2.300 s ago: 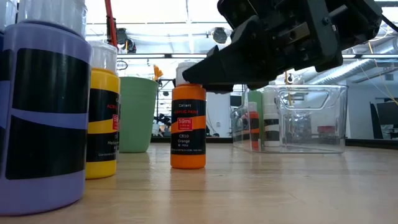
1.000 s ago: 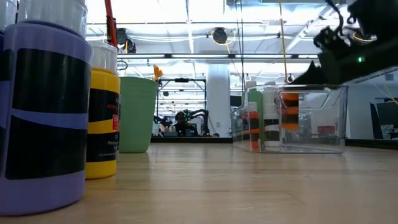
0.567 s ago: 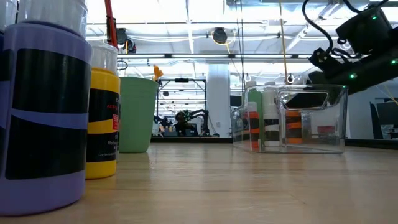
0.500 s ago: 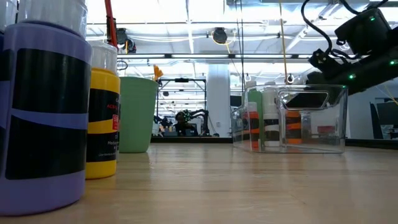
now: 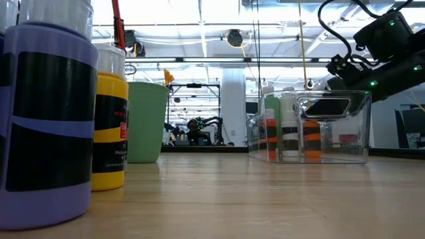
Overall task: Pick & Place Paint Supplies
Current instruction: Put the small orange paint bottle into the transparent bin, then put the small green paint bottle into the transparent bin
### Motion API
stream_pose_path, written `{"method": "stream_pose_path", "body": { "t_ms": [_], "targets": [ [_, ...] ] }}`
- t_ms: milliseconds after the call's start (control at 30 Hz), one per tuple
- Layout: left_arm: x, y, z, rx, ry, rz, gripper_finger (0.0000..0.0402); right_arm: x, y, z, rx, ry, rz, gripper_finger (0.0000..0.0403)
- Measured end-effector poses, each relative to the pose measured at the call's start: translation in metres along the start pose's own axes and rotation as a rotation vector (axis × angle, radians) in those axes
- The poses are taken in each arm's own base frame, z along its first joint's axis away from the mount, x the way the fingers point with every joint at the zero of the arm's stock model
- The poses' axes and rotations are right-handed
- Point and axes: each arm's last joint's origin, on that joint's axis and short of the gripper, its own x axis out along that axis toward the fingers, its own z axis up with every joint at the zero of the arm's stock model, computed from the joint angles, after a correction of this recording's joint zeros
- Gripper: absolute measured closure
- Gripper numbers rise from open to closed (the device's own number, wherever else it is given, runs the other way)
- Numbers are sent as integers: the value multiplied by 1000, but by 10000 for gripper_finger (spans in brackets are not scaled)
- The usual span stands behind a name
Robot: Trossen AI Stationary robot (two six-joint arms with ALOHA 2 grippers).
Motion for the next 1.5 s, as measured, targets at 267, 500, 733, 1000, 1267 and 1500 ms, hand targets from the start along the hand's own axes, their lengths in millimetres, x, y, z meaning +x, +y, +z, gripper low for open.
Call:
{"method": "stream_pose_path", "body": {
  "t_ms": [267, 500, 733, 1000, 1267, 1500],
  "targets": [
    [0, 0, 0, 1, 0, 0, 380, 0, 2, 9, -80, -89, 22, 169],
    [0, 0, 0, 16, 0, 0, 380, -11, 15, 29, -73, -302, 138, 128],
    [0, 0, 0, 23, 2, 0, 380, -27, 34, 39, -112, -452, 356, 113],
    [0, 0, 0, 39, 2, 0, 380, -36, 45, 35, -182, -453, 432, 103],
    [0, 0, 0, 19, 0, 0, 380, -33, 45, 28, -138, -370, 445, 127],
    [0, 0, 3, -26, -30, 4, 380, -32, 58, 43, -112, -358, 567, 144]
  ]
}}
